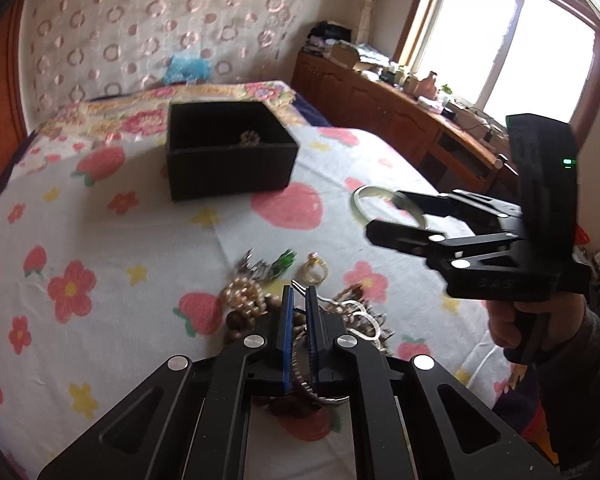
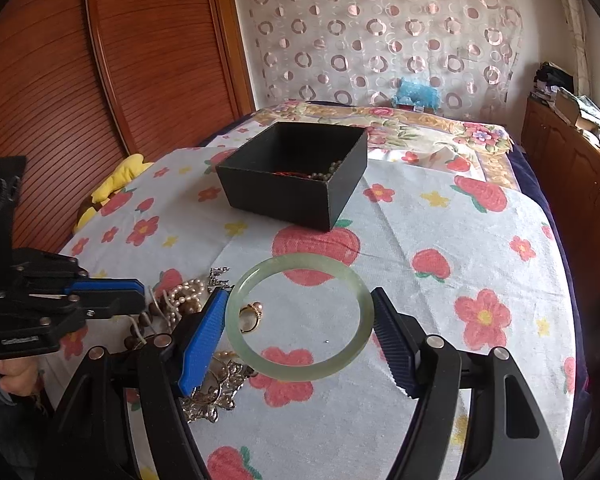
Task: Organize jewelry
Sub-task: 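Grasp the silver hairpins with the left tool while the right tool holds the bangle, then carry the hairpins into the box and open the left tool while the right tool carries the bangle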
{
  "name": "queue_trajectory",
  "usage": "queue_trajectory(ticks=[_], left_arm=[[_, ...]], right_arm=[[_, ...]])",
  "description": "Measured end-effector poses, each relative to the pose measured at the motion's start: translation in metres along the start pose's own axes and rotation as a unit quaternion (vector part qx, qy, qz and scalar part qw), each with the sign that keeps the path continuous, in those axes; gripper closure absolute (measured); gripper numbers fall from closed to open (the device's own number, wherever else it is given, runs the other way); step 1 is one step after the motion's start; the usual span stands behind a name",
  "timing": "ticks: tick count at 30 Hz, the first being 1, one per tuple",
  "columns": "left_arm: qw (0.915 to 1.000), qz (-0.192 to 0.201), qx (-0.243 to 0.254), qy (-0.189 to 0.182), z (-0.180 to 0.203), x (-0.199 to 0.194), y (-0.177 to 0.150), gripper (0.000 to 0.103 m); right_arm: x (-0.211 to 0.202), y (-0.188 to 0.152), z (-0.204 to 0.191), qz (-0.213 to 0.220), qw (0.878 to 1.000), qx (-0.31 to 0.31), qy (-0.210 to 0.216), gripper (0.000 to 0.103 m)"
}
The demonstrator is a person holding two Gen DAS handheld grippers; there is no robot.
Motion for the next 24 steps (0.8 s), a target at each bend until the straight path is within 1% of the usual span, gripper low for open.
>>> queue_trajectory(ticks=[3,8,13,17,20,24], left_arm=[[0.9998,0.011,0.014,0.000,0.011,-0.006,0.005,0.100],[0.9992,0.032,0.023,0.007,0.015,-0.019,0.014,0.102],[0.9974,0.056,0.028,0.035,0.008,-0.034,0.027,0.102],[0.9957,0.073,0.023,0.053,-0.005,-0.049,0.034,0.102],[0.9920,0.090,0.028,0.084,-0.015,-0.062,0.041,0.102],[0.9912,0.088,0.030,0.093,-0.020,-0.064,0.041,0.102]], right_arm=[[-0.002,-0.001,0.002,0.001,1.000,0.002,-0.002,0.029],[-0.005,-0.001,0.006,0.003,1.000,0.005,-0.004,0.029],[-0.004,-0.002,0.007,0.003,1.000,0.007,-0.003,0.029],[-0.003,-0.003,0.007,0.002,1.000,0.007,-0.003,0.029],[-0.002,-0.003,0.006,0.002,1.000,0.007,-0.002,0.029],[-0.002,-0.003,0.006,0.002,1.000,0.007,-0.003,0.029]])
Point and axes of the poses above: each gripper's, at about its wrist camera, not at the fingertips, and x roughly the way its jaws point, z to its right, y to its top, the point moved 10 cm from there along x, roughly the way its jaws point, and after that the axes turned 13 degrees about -z, right-handed, at the moved point
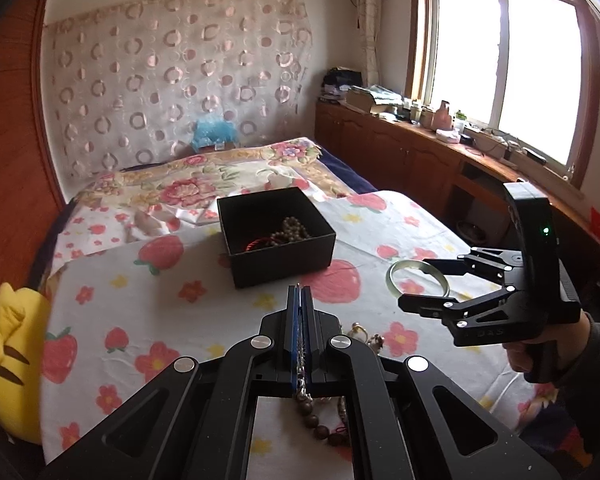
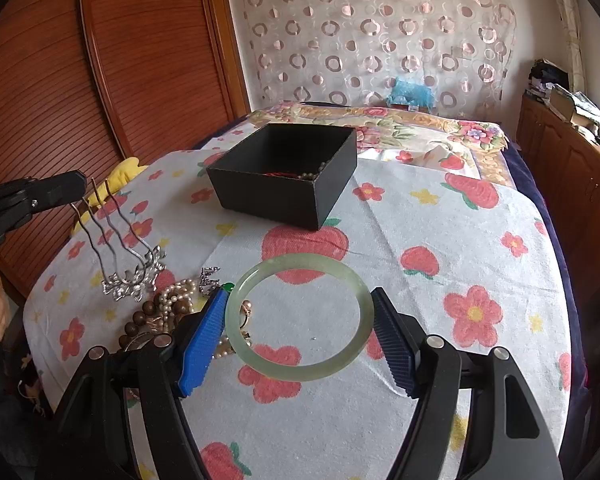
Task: Organize jewelry
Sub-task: 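Carry the hairpins into the box and open the left tool while the right tool carries the bangle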
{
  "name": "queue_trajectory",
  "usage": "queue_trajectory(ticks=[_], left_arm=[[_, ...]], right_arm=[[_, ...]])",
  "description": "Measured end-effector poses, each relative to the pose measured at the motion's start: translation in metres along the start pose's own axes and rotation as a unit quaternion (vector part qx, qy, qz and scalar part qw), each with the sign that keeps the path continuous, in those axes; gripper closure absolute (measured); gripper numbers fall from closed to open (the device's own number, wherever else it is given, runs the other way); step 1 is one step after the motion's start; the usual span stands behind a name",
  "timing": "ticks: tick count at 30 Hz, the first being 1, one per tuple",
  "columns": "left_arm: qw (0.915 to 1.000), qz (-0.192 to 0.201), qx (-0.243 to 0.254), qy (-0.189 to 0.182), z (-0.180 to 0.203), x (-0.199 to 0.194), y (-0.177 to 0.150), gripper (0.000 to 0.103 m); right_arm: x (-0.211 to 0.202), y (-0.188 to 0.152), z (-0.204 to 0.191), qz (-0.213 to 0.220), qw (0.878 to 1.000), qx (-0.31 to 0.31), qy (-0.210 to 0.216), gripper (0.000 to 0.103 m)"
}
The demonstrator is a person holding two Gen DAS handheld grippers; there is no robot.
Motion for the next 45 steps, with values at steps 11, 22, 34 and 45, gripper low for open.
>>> queue_trajectory(ticks=[11,22,34,45], left_arm=[[0.9999,0.006,0.002,0.015,-0.006,0.000,0.006,0.102],[0.9993,0.028,-0.003,0.025,-0.026,-0.002,0.044,0.102],[0.9990,0.037,0.008,0.021,-0.028,0.035,0.122,0.102],[0.9999,-0.003,-0.009,-0.008,-0.038,0.107,0.138,0.102]], right_arm=[[0.002,0.003,-0.004,-0.001,1.000,-0.006,0.001,0.029],[0.001,0.039,-0.009,0.009,0.999,-0.033,-0.007,0.029],[0.014,0.077,0.018,0.018,1.000,-0.024,-0.002,0.029],[0.032,0.100,0.028,0.015,0.999,-0.040,-0.002,0.029]])
Point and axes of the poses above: each gripper's, at about its wrist camera, not at the fingertips, and x roughly the way its jaws point, z to its right, y to its top, the point moved 10 cm from there along x, roughly the way its jaws point, and after that the axes turned 13 degrees about -z, right-handed, at the moved point
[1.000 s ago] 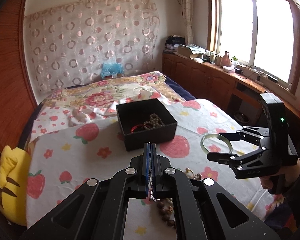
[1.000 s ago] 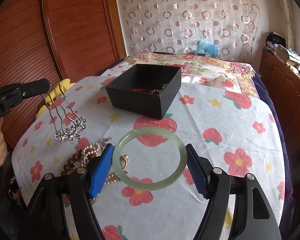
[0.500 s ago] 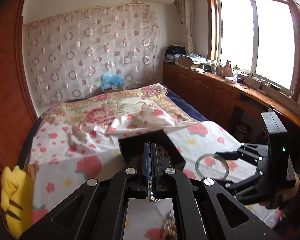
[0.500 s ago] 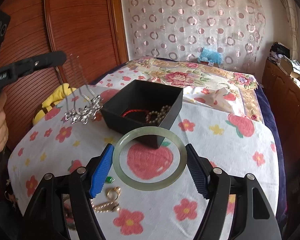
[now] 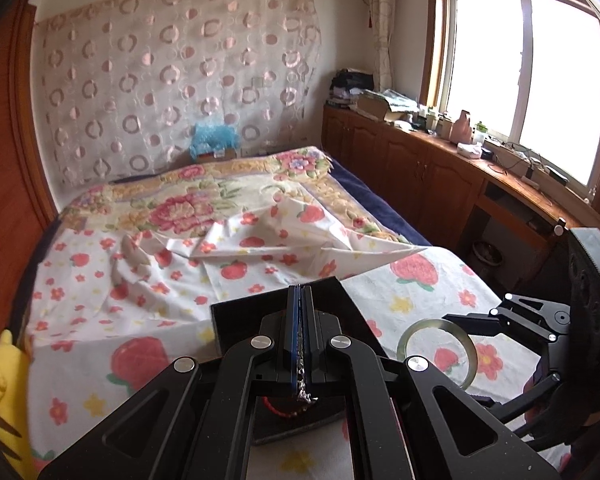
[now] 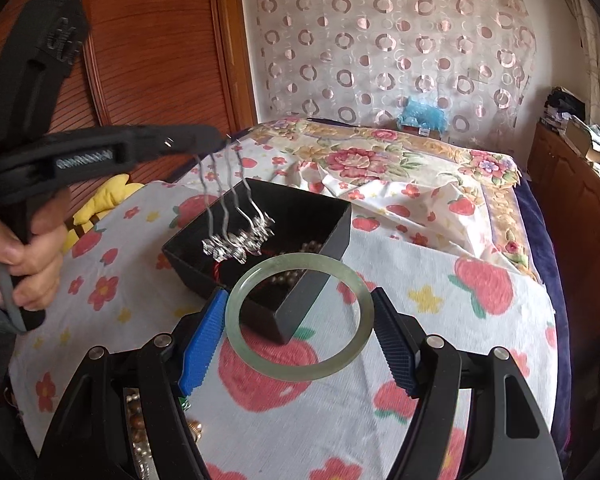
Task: Organize jewelry
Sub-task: 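Carry the hairpins into the box and open the left tool while the right tool carries the bangle, then lower the jade bangle into the box and open the right tool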
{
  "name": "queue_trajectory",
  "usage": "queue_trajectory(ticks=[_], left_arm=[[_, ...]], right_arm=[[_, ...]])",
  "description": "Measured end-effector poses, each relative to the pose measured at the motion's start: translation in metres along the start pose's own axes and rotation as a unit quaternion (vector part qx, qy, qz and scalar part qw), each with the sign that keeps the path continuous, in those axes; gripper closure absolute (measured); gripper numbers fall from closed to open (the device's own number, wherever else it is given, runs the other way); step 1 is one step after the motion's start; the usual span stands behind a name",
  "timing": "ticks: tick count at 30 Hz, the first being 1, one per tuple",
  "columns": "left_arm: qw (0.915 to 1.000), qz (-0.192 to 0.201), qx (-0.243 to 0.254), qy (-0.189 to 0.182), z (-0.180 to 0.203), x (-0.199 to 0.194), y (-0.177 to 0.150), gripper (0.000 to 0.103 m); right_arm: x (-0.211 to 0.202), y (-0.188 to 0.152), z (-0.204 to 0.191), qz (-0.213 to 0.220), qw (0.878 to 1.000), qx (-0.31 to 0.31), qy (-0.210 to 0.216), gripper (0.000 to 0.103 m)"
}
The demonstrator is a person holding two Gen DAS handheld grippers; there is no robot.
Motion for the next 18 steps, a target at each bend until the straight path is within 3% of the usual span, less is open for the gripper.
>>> queue_trajectory(ticks=[5,11,14,16,18], left_arm=[[0.9993,-0.027,0.005,-0.025,0.005,0.023,-0.008,0.102],[0.9989,-0.045,-0.004,-0.014,-0.012,0.036,-0.013,0.101],[0.9984,-0.056,-0.008,0.002,-0.025,0.041,-0.016,0.090],[0.9986,-0.052,-0.008,0.008,-0.030,0.040,-0.015,0.072],[0.9989,-0.045,-0.008,0.011,-0.033,0.036,-0.014,0.071]], right_arm=[[0.008,0.004,0.003,-0.005,1.000,-0.002,0.003,0.029],[0.016,0.013,-0.001,-0.006,1.000,-0.004,0.004,0.029],[0.018,0.019,-0.004,-0.004,1.000,-0.007,0.005,0.029],[0.020,0.025,-0.005,-0.002,1.000,-0.009,0.005,0.029],[0.023,0.031,-0.008,-0.001,1.000,-0.013,0.003,0.029]])
Point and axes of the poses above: each gripper's, at about its wrist camera, not at the fingertips, and x roughly the way its jaws point, z to its right, y to its top, the point moved 10 cm from there along x, roughly the way its jaws point, and after that the axes turned 13 degrees about -z, right-handed, at the moved point
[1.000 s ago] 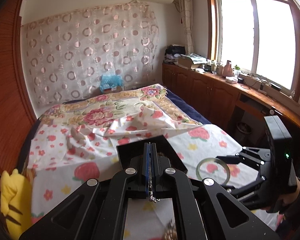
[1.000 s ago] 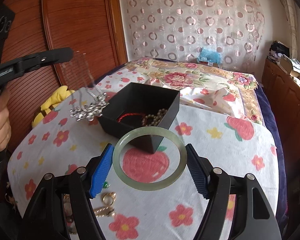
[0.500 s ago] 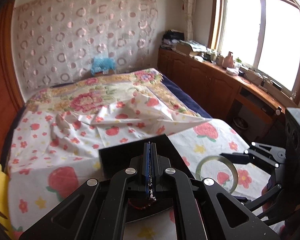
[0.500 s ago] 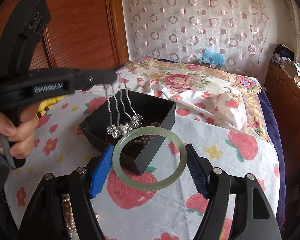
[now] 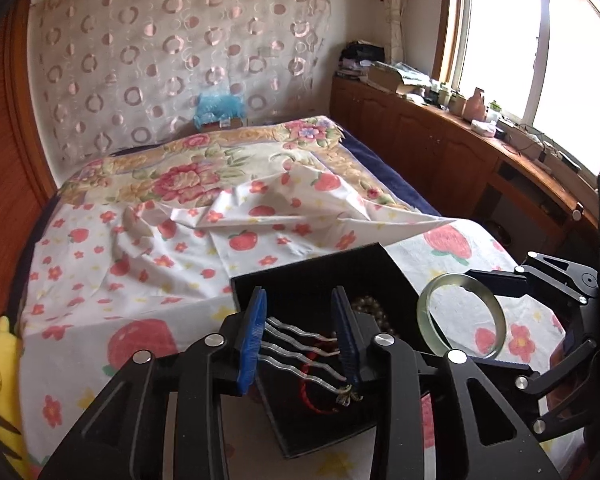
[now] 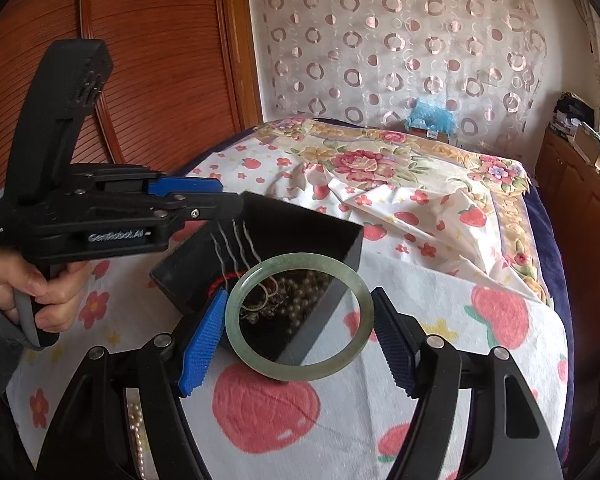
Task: Organize jewelry
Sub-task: 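Lower the jade bangle into the box and open the right tool, then move both tools back toward the remaining jewelry pile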
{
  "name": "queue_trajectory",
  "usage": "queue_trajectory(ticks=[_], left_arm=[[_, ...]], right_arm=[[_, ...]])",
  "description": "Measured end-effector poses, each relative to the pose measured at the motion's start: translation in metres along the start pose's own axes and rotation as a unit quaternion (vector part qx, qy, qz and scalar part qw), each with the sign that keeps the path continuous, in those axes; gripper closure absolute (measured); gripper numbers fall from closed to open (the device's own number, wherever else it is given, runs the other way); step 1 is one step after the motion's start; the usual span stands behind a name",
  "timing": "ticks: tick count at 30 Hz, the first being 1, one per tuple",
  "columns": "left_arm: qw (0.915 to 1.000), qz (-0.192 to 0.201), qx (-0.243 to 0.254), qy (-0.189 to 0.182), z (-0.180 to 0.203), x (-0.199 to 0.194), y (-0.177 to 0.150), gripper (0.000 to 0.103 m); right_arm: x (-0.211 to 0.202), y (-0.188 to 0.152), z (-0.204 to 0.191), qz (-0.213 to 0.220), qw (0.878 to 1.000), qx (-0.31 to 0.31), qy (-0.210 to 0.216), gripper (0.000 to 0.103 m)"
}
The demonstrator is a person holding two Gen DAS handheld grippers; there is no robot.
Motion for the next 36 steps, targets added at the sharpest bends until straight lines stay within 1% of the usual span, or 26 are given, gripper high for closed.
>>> queue_trajectory(ticks=[2,4,8,10,14,18,19,23,26,29,32,36], left_arm=[[1.0000,0.005,0.000,0.006,-0.003,-0.005,0.000,0.069],[0.9998,0.013,-0.002,0.013,-0.008,-0.011,0.000,0.063],[0.9995,0.013,-0.019,0.022,-0.022,-0.019,-0.008,0.061],[0.9991,0.012,-0.032,0.024,-0.031,-0.022,-0.014,0.053],[0.9983,0.006,-0.050,0.031,-0.046,-0.026,-0.028,0.048],[0.9974,0.008,-0.061,0.037,-0.054,-0.033,-0.041,0.034],[0.9973,0.007,-0.062,0.038,-0.056,-0.034,-0.043,0.033],[0.9971,0.003,-0.065,0.039,-0.057,-0.039,-0.057,0.031],[0.9971,0.003,-0.065,0.039,-0.055,-0.042,-0.061,0.029],[0.9972,0.000,-0.065,0.038,-0.051,-0.046,-0.073,0.029],[0.9974,-0.002,-0.062,0.036,-0.046,-0.051,-0.084,0.029],[0.9980,-0.001,-0.055,0.031,-0.037,-0.059,-0.101,0.028]], right_arm=[[0.004,0.006,-0.002,0.000,1.000,-0.003,-0.001,0.029],[0.010,0.012,-0.004,0.001,1.000,-0.007,-0.001,0.029],[0.021,0.021,-0.011,-0.001,1.000,-0.017,-0.001,0.029],[0.028,0.025,-0.016,-0.003,1.000,-0.025,-0.003,0.029],[0.040,0.026,-0.026,-0.014,0.999,-0.042,-0.008,0.029],[0.051,0.023,-0.030,-0.025,0.998,-0.051,-0.017,0.029],[0.052,0.023,-0.030,-0.027,0.998,-0.052,-0.021,0.028],[0.052,0.020,-0.029,-0.028,0.998,-0.048,-0.032,0.028],[0.046,0.019,-0.029,-0.020,0.998,-0.047,-0.034,0.028],[0.039,0.019,-0.028,-0.016,0.998,-0.044,-0.039,0.027],[0.029,0.017,-0.030,-0.008,0.998,-0.039,-0.041,0.027],[0.005,0.002,-0.034,0.007,0.999,-0.024,-0.035,0.027]])
Point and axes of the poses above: each gripper's, at about its wrist camera, not at the fingertips, and x roughly the way its jaws point, z to its right, y to its top, the point moved 10 cm from there along x, roughly the way its jaws point, and after that the axes turned 13 degrees about -z, right-handed, at the moved point
